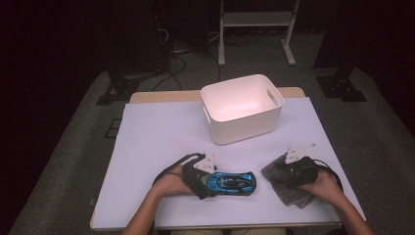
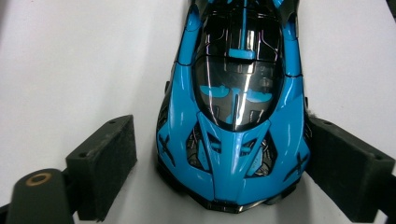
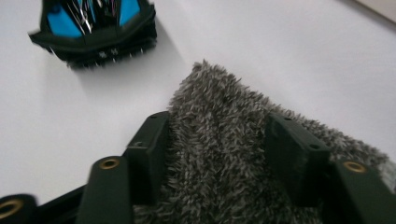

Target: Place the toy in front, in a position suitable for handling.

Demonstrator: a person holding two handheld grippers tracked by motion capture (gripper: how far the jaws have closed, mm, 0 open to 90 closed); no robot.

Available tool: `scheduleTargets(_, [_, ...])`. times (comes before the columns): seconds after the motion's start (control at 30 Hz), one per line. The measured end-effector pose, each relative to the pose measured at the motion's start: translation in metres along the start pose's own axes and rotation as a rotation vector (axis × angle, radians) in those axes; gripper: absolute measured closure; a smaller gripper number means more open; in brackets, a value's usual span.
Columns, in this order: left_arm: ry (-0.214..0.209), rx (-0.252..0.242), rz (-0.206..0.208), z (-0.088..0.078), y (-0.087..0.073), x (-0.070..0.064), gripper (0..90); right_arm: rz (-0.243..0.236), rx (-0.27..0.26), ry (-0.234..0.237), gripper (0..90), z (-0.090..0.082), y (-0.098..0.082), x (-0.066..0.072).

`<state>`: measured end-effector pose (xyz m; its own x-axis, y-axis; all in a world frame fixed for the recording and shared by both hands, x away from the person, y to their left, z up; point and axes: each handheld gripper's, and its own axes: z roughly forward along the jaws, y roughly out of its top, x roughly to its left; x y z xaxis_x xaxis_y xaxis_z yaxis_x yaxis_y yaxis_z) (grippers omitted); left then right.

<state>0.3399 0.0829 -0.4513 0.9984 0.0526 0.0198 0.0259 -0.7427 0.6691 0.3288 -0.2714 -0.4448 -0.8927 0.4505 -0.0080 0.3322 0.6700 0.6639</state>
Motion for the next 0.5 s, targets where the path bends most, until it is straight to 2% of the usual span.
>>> scheduleTargets(0.1, [-0.012, -0.002, -0.005, 0.001, -0.001, 0.000, 15.2, -0.019, 0.017, -0.009, 49.0, 0.003, 0.001, 0.002])
scheduleTargets(0.17, [-0.028, -0.010, 0.002, 0.002, -0.001, -0.001, 21.2, -0.015, 0.022, -0.010, 53.8, 0.002, 0.001, 0.002])
scheduleTargets(0.27, [-0.022, -0.006, 0.018, 0.003, 0.000, -0.002, 23.1, -0.020, 0.031, -0.007, 68.7, 0.000, 0.001, 0.004])
scheduleTargets(0.37, [-0.015, -0.019, 0.012, 0.003, -0.002, -0.003, 23.4, -0.002, 0.035, 0.000, 77.4, -0.001, 0.000, 0.003])
scheduleTargets(0.5, [-0.008, -0.026, 0.017, 0.003, -0.003, -0.004, 23.7, 0.025, 0.022, 0.024, 80.6, -0.008, 0.002, 0.002])
